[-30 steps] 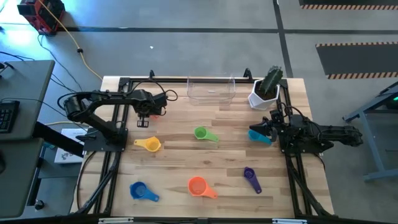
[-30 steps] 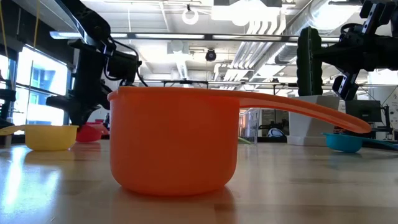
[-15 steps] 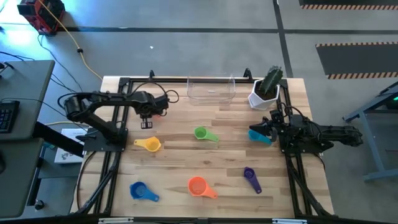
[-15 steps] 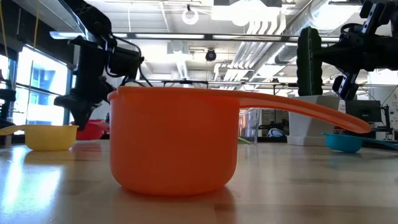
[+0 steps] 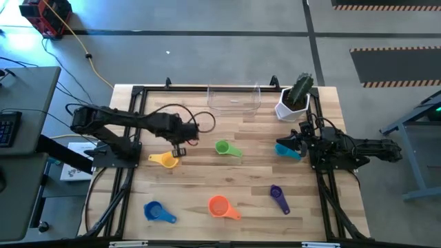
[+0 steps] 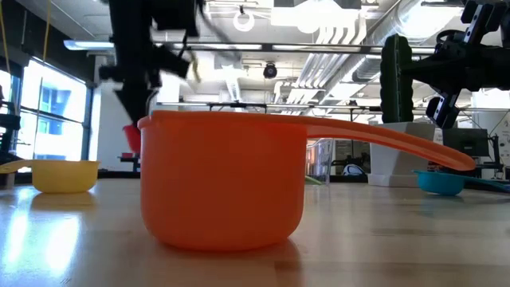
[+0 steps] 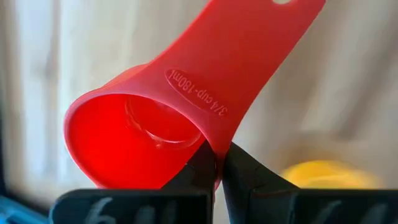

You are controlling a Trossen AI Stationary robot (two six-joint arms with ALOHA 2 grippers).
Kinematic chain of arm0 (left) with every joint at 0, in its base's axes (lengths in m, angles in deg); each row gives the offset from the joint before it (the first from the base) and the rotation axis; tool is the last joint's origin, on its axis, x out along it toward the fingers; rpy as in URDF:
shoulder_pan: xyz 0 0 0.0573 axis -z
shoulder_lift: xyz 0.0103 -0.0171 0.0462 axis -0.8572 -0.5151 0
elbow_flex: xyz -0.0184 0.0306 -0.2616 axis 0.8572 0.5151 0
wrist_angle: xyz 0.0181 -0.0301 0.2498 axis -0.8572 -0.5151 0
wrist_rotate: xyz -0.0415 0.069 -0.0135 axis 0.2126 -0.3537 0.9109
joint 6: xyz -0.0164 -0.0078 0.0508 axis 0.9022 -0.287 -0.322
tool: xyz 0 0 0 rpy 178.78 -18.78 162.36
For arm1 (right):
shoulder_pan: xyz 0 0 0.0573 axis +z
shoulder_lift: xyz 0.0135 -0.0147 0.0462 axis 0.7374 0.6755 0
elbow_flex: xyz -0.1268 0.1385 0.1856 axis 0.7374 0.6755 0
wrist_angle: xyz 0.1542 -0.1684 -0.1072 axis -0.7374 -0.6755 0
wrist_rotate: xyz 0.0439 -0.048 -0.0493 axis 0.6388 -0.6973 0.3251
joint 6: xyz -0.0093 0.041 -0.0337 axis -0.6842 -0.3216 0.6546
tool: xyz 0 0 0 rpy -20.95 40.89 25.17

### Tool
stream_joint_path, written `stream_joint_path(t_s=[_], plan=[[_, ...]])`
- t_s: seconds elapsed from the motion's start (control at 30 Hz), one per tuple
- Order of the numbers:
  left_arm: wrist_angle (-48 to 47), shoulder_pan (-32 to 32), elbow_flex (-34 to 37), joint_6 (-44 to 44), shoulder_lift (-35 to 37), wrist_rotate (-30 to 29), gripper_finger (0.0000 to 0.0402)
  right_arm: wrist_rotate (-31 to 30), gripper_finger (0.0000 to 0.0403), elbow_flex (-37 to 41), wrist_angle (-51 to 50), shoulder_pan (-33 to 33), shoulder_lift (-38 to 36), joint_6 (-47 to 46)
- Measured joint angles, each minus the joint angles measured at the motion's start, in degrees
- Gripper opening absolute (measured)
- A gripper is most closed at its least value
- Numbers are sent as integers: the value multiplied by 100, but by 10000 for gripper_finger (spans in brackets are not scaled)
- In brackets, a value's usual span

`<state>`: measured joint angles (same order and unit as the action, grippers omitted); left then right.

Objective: Nest measuring cups in basket
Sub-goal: Stack the red measuring cup on top of the orange measuring cup

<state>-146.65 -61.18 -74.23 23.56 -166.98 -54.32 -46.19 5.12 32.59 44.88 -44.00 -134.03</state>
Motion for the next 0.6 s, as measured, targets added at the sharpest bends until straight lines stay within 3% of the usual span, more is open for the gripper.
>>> stream_joint_path(t_s=[0.3,0.6], plan=[[156,1509,-1084,589,1,261,5,0,0,-1,0,0,2,0],[1821,2650,-1212,656,-206,224,6,0,0,1,0,1,0,0]])
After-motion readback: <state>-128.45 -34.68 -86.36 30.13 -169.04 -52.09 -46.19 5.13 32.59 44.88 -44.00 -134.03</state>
